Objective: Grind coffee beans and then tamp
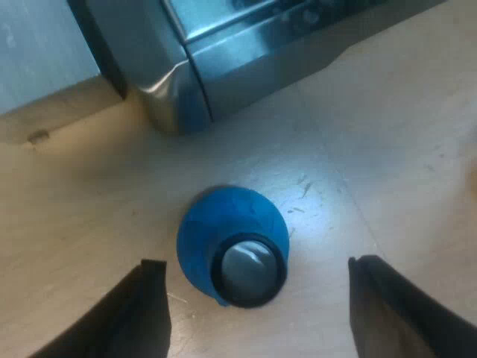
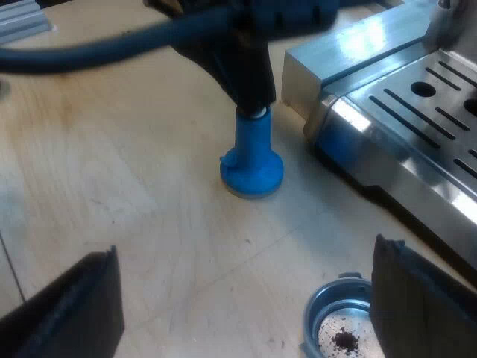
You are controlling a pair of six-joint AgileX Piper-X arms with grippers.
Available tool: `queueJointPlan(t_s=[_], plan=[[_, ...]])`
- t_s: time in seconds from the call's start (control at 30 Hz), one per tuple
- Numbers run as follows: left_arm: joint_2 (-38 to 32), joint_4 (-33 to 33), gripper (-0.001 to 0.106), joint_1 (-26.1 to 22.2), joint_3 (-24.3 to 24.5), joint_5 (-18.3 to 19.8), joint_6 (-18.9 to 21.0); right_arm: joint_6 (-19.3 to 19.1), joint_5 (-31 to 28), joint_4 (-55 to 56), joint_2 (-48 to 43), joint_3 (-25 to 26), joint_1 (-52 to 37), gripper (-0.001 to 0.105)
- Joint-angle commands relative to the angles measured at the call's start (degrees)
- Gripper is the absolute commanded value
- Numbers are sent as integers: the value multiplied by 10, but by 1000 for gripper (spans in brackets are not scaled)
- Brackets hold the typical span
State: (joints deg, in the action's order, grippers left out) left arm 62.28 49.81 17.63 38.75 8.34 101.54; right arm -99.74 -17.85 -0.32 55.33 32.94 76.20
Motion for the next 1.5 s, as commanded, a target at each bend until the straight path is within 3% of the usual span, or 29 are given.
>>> queueJointPlan(t_s=[0.03,0.4,0.57,0.63,0.73,0.8,1.03,1.33,1.5], plan=[[21,-9,56,0,4,5,-5,-5,1,-8,-1,1,0,71],[125,-34,56,0,4,9,-14,-5,1,-8,-1,1,0,71],[141,-44,55,0,4,9,-16,-5,1,-8,-1,1,0,71],[141,-46,48,0,4,9,-16,-5,1,-8,-1,1,0,71],[141,-41,26,0,4,9,-16,-5,1,-8,-1,1,0,71],[139,-30,0,0,4,9,-27,-5,1,-8,-1,1,0,71],[89,13,0,0,4,6,-46,11,-11,-18,-1,1,0,71],[-48,92,0,4,4,16,-46,11,-30,70,-55,1,0,71],[-82,123,0,60,9,17,-46,25,-46,105,-105,-36,0,71]])
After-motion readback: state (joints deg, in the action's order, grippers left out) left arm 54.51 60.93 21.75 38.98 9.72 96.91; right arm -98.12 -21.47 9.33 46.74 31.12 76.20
